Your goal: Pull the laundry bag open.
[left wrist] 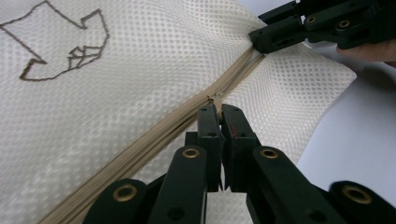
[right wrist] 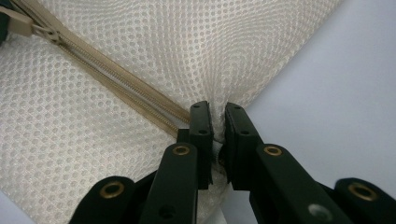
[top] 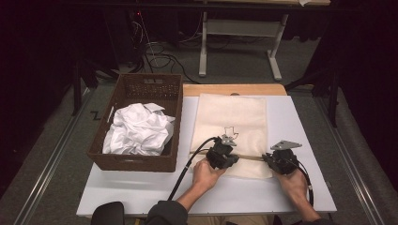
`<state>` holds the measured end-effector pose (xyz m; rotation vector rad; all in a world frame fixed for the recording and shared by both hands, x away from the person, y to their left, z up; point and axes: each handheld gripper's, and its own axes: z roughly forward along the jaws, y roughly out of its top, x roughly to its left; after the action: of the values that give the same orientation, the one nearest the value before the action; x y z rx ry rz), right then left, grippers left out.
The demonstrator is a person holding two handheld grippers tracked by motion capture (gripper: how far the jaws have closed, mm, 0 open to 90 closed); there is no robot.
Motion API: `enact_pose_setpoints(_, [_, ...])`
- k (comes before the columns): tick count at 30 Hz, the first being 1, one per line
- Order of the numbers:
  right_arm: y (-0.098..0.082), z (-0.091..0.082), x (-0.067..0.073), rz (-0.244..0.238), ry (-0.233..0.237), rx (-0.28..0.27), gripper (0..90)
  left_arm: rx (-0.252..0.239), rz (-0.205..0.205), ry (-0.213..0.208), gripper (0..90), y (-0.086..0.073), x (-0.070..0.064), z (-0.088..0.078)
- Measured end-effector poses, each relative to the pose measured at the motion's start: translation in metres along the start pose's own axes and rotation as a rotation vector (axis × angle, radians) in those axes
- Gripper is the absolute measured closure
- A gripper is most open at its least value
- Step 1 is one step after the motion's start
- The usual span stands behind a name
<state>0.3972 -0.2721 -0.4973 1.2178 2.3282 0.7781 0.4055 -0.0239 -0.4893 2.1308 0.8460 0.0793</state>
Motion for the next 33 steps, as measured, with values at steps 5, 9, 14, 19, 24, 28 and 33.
enact_pose_setpoints(5, [0.000,0.000,0.000,-0.004,-0.003,-0.003,83.9,0.000,-0.006,0.017,86.9,-0.005,0.005,-0.008])
enact_pose_setpoints(9, [0.001,0.000,0.000,-0.009,-0.008,-0.004,83.9,0.001,-0.008,0.024,86.9,-0.007,0.007,-0.012])
enact_pose_setpoints(14, [0.001,0.000,0.000,-0.012,-0.013,0.001,83.9,-0.002,-0.006,0.029,86.9,-0.008,0.007,-0.013])
enact_pose_setpoints(19, [0.002,0.000,0.000,-0.020,-0.021,-0.001,83.9,0.001,0.001,0.038,86.9,-0.010,0.008,-0.015])
enact_pose_setpoints(24, [0.003,0.001,-0.001,-0.021,-0.028,-0.003,83.9,-0.002,-0.004,0.039,86.9,-0.013,0.010,-0.016])
enact_pose_setpoints(28, [0.003,0.002,-0.002,-0.017,-0.027,-0.003,83.9,-0.007,-0.009,0.036,86.9,-0.015,0.010,-0.017])
enact_pose_setpoints(33, [0.004,0.001,-0.002,-0.014,-0.030,0.001,83.8,-0.006,-0.009,0.042,86.9,-0.017,0.010,-0.016])
